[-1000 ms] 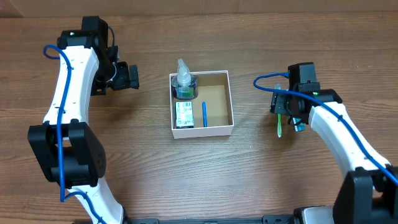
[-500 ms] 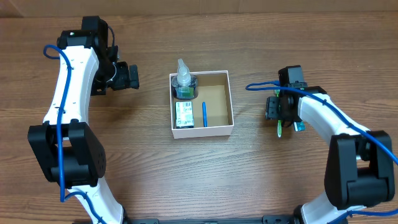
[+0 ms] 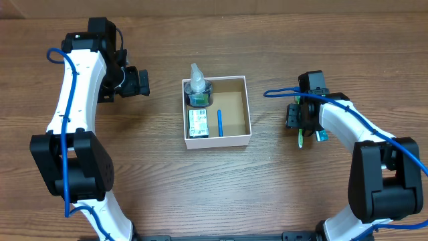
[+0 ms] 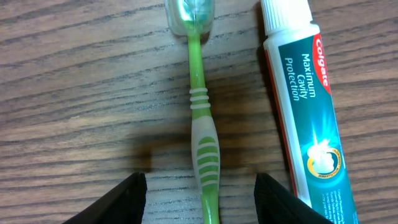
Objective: Pack container
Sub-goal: 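Lower the right gripper and grasp the green toothbrush handle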
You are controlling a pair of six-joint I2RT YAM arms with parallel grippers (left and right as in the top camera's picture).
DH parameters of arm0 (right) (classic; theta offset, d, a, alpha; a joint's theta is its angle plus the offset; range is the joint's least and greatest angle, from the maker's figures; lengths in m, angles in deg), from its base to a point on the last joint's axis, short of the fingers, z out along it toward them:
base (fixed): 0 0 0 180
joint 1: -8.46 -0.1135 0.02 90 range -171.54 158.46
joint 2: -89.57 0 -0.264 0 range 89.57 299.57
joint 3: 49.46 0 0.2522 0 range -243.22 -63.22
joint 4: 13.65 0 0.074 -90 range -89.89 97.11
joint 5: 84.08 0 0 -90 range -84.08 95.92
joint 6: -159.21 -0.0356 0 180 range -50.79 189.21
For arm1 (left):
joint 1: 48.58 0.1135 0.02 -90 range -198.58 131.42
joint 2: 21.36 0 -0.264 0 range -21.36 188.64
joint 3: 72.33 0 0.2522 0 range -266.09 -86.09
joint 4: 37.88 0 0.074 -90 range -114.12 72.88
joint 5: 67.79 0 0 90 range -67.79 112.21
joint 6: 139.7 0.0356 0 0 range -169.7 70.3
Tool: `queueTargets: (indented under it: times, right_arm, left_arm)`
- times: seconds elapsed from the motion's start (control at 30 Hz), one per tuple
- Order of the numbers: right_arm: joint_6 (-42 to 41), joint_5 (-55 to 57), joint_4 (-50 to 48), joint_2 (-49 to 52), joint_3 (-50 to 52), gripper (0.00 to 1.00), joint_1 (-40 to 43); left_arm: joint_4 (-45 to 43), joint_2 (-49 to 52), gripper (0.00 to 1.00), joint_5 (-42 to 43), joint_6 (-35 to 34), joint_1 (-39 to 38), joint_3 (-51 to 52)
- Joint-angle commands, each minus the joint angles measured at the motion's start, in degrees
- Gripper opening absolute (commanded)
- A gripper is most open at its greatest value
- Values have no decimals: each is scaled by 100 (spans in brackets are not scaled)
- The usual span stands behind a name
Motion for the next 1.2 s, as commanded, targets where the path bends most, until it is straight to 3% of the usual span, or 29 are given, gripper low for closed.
queueTargets:
  times: [0.0, 0.63, 0.73, 0.87, 1.17]
  right_arm:
    - [39, -28, -59, -4, 4, 57, -4]
    - [39, -24, -490, 4, 437, 54, -4]
    - [37, -24, -483, 4, 437, 49, -4]
    - [35, -20, -400, 0, 341, 32, -4]
    - [-28, 42, -76, -7, 76, 8, -4]
  left_arm:
    - [-24, -101, 100, 103, 127, 13, 17]
    - [-24, -101, 100, 103, 125, 13, 17]
    - [-24, -101, 100, 103, 127, 13, 17]
    - [-24, -101, 100, 103, 127, 13, 17]
    - [-24, -101, 100, 103, 127, 13, 17]
